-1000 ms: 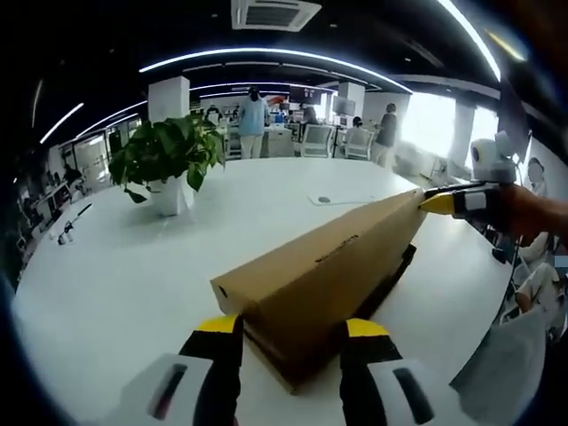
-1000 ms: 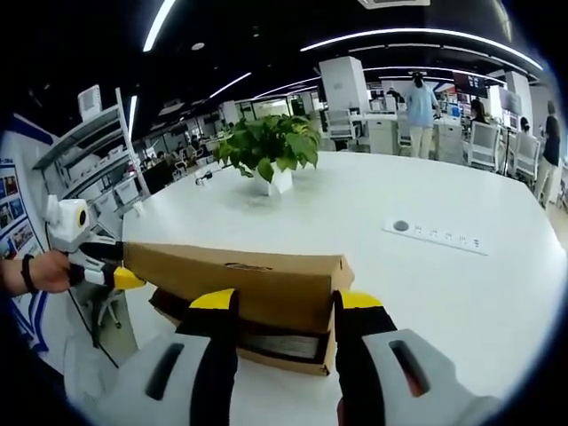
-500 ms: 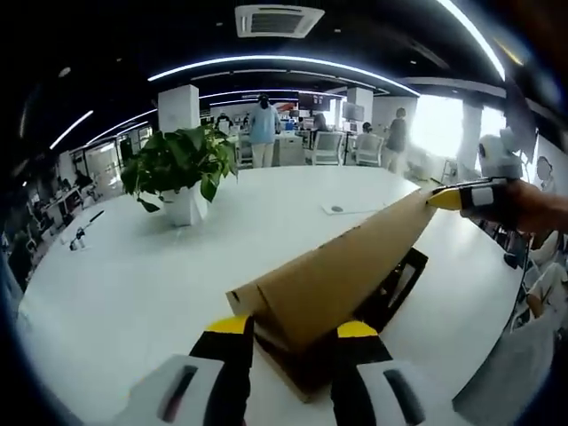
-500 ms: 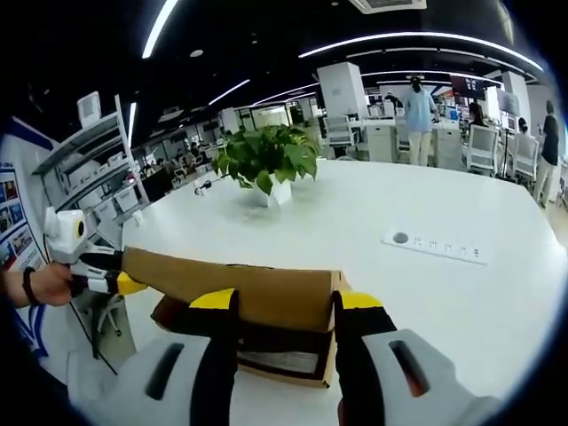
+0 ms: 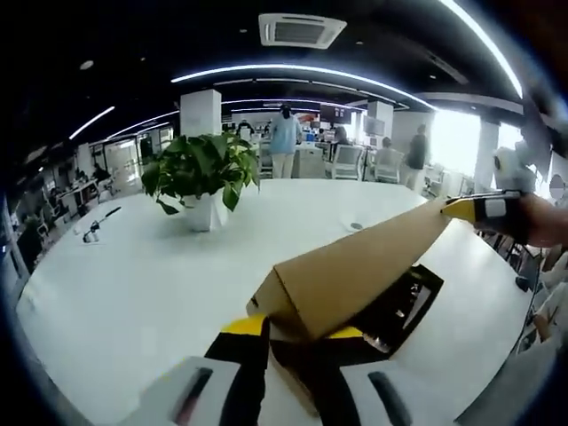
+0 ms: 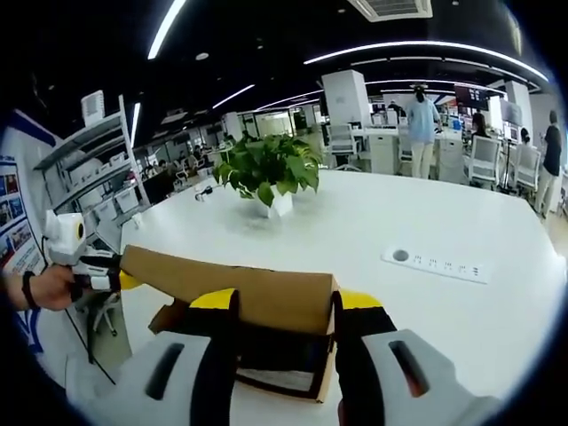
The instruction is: Operate the shoe box by opening the lid, removing the specified soft item, and placing it in the target area until the item is outside and the box remains undamaged.
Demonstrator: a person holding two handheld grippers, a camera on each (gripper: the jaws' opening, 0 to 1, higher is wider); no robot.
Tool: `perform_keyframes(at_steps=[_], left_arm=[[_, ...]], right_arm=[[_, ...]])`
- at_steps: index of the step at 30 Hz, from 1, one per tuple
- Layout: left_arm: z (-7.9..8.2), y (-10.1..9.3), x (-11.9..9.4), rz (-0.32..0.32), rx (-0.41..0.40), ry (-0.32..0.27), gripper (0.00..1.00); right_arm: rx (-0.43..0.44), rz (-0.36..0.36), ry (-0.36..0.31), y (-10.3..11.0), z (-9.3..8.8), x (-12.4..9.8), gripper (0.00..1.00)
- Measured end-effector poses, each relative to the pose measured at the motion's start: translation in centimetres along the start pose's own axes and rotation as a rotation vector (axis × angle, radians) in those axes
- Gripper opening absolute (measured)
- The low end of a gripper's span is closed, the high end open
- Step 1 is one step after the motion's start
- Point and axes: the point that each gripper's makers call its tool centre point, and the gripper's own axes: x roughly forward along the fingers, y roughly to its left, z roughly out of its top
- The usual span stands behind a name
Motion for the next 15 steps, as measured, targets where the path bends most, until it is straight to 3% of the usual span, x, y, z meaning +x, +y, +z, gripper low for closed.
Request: perform_keyframes(at_steps=[9, 15], left_arm=[[0.8, 0.7, 0.3, 0.059, 0.047, -0.004, 0.09], [1.4, 1.2, 0.5, 0.067, 0.036, 0.000, 0.07]], right_arm=[[0.011, -0.001, -0.018, -0.2, 1.1, 0.6, 0.39], [0.032, 0.005, -0.029, -0.4, 1.8, 1.0, 0.38]])
